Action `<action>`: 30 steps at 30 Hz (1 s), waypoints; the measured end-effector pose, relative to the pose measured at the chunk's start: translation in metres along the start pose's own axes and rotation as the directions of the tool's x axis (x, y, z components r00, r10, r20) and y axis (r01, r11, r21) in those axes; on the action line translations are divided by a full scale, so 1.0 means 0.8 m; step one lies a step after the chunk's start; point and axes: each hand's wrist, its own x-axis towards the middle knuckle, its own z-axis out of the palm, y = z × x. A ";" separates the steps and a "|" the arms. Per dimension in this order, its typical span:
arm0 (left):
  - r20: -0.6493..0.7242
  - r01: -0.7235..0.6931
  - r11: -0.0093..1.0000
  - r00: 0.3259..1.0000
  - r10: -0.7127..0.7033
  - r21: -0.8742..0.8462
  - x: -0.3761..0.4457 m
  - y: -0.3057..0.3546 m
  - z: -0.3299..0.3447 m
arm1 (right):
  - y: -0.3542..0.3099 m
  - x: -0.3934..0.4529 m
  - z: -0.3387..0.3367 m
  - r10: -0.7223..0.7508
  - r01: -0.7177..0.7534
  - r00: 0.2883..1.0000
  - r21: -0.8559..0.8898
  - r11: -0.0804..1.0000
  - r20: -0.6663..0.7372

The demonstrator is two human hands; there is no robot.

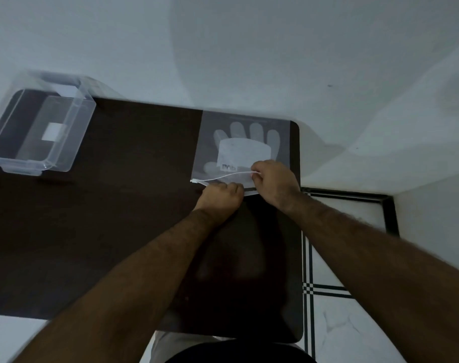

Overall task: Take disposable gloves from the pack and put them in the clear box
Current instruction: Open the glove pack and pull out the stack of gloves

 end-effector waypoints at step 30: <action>0.008 -0.207 0.971 0.978 0.210 -0.124 -0.225 0.072 -0.039 | 0.013 0.006 0.018 0.168 -0.021 0.900 -0.346 0.938 0.402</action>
